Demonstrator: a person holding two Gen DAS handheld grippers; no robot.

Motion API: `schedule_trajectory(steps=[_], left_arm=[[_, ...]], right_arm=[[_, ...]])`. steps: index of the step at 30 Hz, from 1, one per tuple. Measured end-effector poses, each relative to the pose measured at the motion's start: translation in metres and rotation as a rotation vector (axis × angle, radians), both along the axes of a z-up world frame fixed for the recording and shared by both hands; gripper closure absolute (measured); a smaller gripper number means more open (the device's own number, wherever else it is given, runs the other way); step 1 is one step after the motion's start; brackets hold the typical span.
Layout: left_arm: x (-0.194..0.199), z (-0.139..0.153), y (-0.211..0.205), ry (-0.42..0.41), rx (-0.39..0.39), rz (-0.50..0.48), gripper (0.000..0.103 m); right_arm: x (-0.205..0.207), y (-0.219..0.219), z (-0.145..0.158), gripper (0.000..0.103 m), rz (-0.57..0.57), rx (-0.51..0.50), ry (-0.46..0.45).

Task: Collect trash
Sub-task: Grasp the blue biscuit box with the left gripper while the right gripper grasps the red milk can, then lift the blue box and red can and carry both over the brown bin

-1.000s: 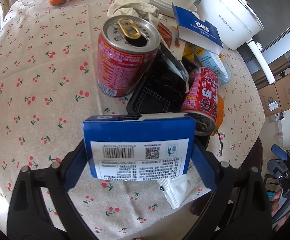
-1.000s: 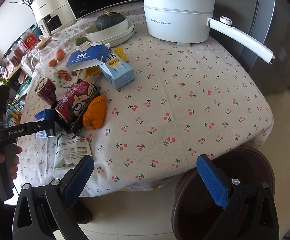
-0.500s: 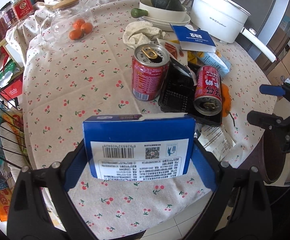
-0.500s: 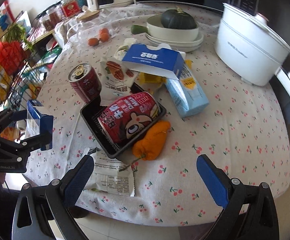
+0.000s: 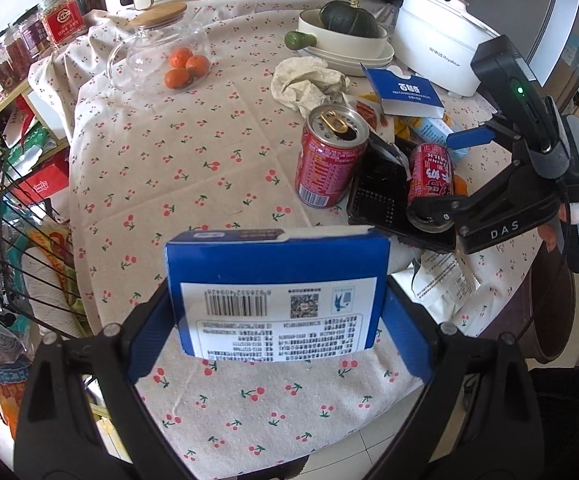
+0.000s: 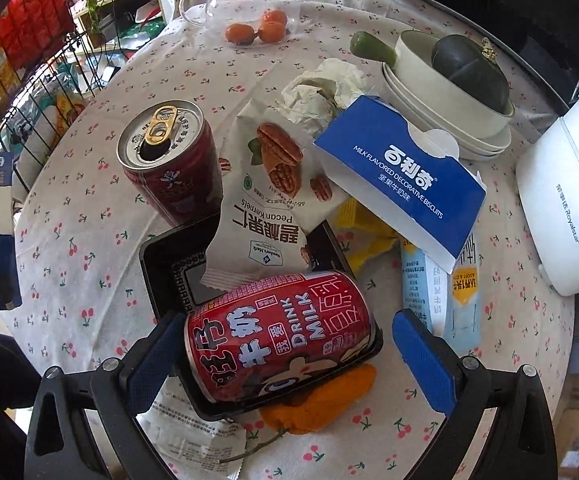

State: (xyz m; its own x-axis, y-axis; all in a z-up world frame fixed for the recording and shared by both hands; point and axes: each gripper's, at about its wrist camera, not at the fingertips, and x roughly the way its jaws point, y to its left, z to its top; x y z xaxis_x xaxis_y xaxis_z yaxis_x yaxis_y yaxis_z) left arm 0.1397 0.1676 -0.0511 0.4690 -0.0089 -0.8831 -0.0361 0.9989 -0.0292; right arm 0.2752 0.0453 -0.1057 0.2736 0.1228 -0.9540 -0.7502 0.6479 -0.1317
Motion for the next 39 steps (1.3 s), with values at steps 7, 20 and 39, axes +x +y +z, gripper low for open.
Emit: schedule_trajectory(steps=[7, 20, 39], left_arm=[[-0.005, 0.013, -0.002, -0.063, 0.018, -0.001, 0.008], [-0.004, 0.012, -0.002, -0.073, -0.015, 0.004, 0.008], [-0.011, 0.014, -0.042, -0.112, -0.052, -0.06, 0.008]], right_arm=[[0.009, 0.01, -0.011, 0.006, 0.007, -0.011, 0.022], [-0.023, 0.0, 0.036, 0.008, -0.027, 0.048, -0.1], [-0.105, -0.08, 0.108, 0.008, -0.21, 0.067, -0.268]])
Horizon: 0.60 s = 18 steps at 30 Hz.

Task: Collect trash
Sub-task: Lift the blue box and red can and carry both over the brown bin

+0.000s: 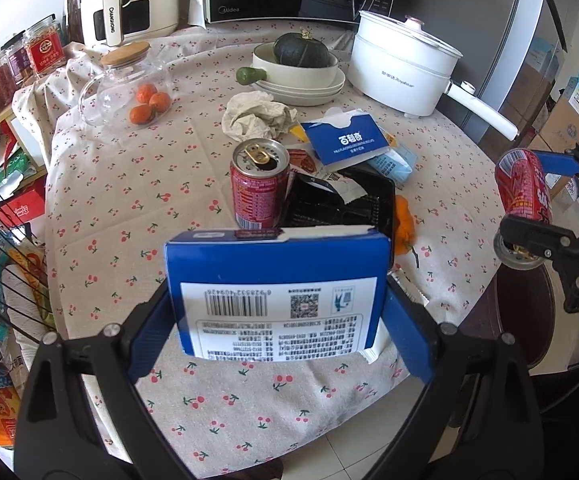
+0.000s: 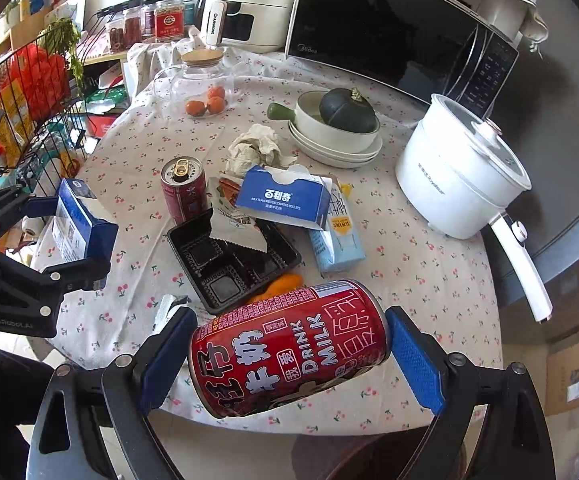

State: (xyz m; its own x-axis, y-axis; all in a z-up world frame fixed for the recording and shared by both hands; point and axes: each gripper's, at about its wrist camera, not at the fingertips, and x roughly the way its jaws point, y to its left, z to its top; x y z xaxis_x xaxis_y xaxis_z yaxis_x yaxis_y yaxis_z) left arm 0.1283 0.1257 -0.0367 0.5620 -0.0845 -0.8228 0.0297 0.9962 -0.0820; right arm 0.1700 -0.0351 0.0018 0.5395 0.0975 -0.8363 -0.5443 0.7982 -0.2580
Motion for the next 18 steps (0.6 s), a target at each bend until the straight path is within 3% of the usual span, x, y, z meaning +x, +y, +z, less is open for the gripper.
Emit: schedule_trajectory(steps=[12, 18], left_arm=[[0.002, -0.005, -0.057, -0.013, -0.002, -0.091, 0.008], [0.009, -0.008, -0.101, -0.008, -0.001, -0.17, 0.008]], right_arm=[[-0.035, -0.07, 0.001, 0.008, -0.11, -0.014, -0.059], [-0.036, -0.115, -0.006, 0.008, -0.195, 0.007, -0.037]])
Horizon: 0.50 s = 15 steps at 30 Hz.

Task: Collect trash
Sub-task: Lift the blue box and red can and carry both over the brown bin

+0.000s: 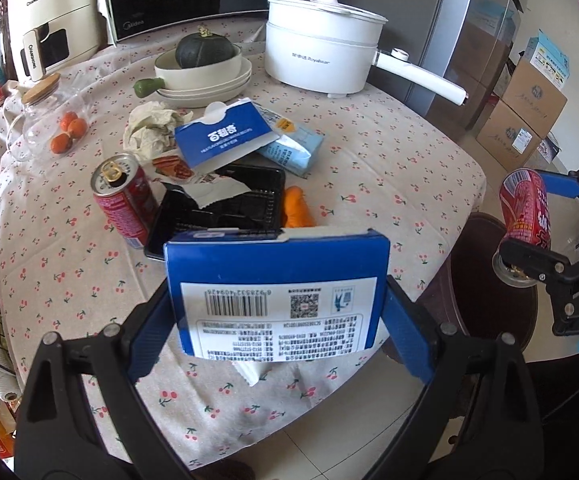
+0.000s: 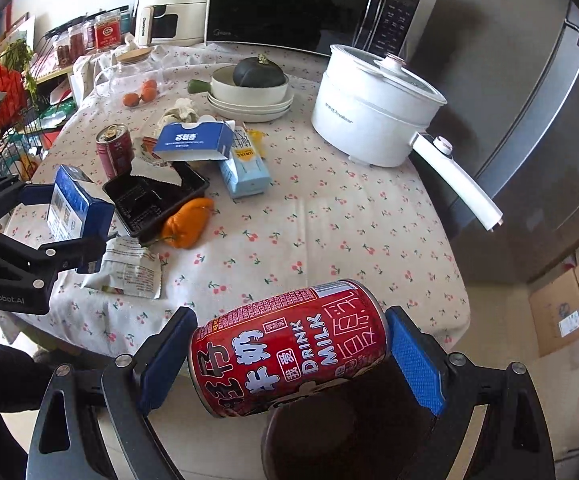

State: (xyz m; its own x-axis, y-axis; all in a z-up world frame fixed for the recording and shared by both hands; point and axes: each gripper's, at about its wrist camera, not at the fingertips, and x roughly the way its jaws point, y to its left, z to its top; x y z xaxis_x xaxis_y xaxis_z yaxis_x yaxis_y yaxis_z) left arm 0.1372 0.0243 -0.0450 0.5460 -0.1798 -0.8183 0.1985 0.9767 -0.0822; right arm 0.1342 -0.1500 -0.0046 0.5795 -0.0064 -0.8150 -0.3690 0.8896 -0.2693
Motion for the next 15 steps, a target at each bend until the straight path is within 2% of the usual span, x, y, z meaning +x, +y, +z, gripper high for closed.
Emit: schedule_trajectory(steps=[7, 15], left_arm=[[0.001, -0.005, -0.061, -0.003, 0.007, -0.11, 0.008], [-0.006, -0.015, -0.146, -0.002, -0.004, -0.272, 0.008]], right_arm=[[-0.004, -0.066, -0.011, 0.008, -0.119, 0.049, 0.052], [-0.023, -0.153, -0.038, 0.008, -0.277, 0.064, 0.108]])
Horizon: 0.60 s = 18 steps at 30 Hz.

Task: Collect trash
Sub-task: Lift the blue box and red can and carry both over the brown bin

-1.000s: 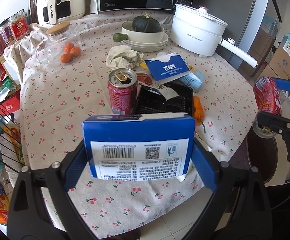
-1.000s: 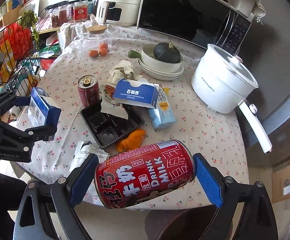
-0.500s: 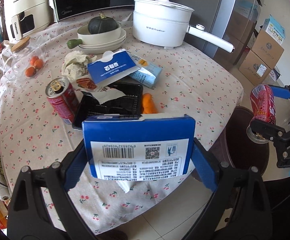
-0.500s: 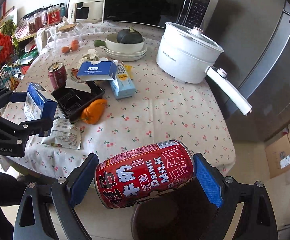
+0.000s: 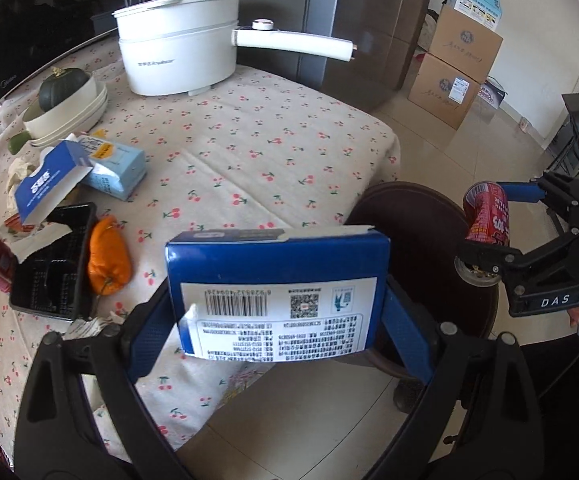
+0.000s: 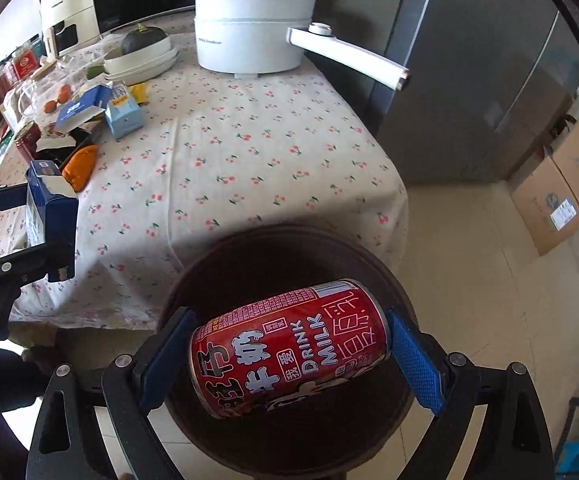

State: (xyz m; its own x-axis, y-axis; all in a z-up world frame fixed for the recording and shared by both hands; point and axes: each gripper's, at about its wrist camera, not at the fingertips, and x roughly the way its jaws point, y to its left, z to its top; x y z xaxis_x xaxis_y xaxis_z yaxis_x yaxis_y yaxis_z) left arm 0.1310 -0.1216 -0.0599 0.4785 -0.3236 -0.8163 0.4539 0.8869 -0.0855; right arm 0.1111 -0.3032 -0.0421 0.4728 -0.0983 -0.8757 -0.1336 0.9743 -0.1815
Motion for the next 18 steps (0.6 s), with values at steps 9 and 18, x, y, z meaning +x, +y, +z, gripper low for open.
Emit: schedule_trajectory(steps=[9, 18], left_arm=[[-0.006, -0.023, -0.071, -0.012, -0.002, -0.148, 0.008], [-0.003, -0.041, -0.094, 0.02, 0.007, -0.185, 0.002]], right_arm=[[-0.021, -0.07, -0.018, 0.008, -0.11, 0.017, 0.033], [-0.037, -0.103, -0.027, 0.008, -0.165, 0.027, 0.051]])
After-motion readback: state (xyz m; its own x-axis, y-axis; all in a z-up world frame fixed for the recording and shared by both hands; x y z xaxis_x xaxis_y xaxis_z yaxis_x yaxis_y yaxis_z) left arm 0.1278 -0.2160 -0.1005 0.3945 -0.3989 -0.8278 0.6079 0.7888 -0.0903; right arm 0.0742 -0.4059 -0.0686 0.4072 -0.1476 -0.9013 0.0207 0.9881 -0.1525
